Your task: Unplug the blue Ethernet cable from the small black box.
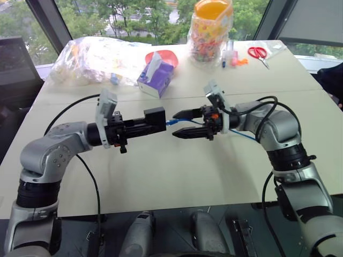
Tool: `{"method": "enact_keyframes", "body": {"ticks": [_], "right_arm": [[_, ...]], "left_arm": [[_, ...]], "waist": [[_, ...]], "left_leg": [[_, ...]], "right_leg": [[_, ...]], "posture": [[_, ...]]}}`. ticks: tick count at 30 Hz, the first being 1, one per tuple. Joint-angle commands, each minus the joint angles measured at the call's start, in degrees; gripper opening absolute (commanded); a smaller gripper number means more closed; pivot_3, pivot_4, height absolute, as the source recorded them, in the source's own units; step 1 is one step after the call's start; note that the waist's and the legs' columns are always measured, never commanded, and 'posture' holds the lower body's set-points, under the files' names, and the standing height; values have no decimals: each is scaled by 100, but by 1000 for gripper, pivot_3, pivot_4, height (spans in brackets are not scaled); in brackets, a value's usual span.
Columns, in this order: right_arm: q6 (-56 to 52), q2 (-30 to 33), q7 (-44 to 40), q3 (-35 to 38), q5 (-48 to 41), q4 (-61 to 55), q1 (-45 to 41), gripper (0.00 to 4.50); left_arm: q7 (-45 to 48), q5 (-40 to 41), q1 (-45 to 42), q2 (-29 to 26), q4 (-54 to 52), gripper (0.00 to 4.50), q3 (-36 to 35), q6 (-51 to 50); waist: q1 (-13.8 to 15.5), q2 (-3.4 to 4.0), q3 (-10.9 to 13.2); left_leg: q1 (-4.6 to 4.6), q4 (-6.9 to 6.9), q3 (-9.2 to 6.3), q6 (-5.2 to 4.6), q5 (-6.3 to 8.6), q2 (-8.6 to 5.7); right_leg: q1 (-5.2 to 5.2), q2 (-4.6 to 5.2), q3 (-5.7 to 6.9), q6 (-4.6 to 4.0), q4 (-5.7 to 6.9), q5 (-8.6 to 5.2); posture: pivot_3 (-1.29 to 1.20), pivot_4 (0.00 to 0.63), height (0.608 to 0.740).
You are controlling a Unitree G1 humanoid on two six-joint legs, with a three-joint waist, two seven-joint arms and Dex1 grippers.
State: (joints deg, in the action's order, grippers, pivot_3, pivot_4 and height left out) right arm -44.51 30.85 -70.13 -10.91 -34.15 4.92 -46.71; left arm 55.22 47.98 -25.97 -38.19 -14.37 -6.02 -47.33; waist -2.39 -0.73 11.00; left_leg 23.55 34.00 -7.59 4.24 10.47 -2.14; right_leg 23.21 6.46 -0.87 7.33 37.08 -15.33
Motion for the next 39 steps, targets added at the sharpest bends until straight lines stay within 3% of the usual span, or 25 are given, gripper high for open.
{"method": "enact_keyframes", "body": {"ticks": [1, 4, 17, 20, 22, 23, 32, 39], "right_arm": [[-93, -98, -85, 156, -138, -6, -236, 3419], [-178, -140, -112, 147, -119, 28, -295, 2148], [-603, -170, -321, 124, -184, 54, -468, 2148], [-632, -160, -349, 120, -173, 23, -457, 1223], [-657, -157, -358, 118, -181, 12, -454, 261], [-660, -156, -362, 114, -177, 11, -453, 117], [-751, -86, -413, 113, -165, 6, -426, 117], [-582, 151, -380, 563, 77, 1705, -790, 117]], "left_arm": [[-44, 150, -16, -83, -243, 476, -214, -13], [-68, 172, 3, -99, -270, 476, -214, -19], [-153, 238, 27, -81, -339, 476, -213, -52], [-172, 238, 40, -69, -353, 476, -219, -40], [-182, 251, 45, -62, -362, 476, -223, -40], [-183, 255, 48, -61, -363, 476, -223, -38], [-159, 319, 124, -95, -442, 476, -244, -25], [15, 455, 485, -363, -633, 476, -417, -75]], "waist": [[-9, -1, 0], [-5, -1, 1], [-4, -3, 2], [-3, -3, 2], [-3, -3, 2], [-3, -3, 2], [-3, -4, 3], [-16, -3, 4]], "left_leg": [[0, 0, 0, 0, 0, 0], [0, 0, 1, 0, 0, 0], [1, -1, 2, 1, 0, 0], [1, -1, 2, 1, 0, 0], [2, -1, 2, 1, 1, 0], [2, -1, 2, 1, 1, 0], [2, -1, 2, 1, 1, 0], [1, -1, 4, 1, 0, 1]], "right_leg": [[0, 0, 0, 1, 0, 0], [1, 0, 0, 1, 0, 0], [2, 0, 0, 2, 0, 0], [2, 0, 0, 2, 0, 0], [2, 0, 0, 2, -1, 0], [2, 0, 0, 2, -1, 0], [3, 0, 0, 2, -1, 0], [5, 0, -1, -4, 0, -2]], "posture": [[0, 150, 726], [0, 150, 726], [0, 150, 726], [0, 150, 726], [0, 150, 726], [0, 150, 726], [0, 150, 726], [0, 150, 726]]}}
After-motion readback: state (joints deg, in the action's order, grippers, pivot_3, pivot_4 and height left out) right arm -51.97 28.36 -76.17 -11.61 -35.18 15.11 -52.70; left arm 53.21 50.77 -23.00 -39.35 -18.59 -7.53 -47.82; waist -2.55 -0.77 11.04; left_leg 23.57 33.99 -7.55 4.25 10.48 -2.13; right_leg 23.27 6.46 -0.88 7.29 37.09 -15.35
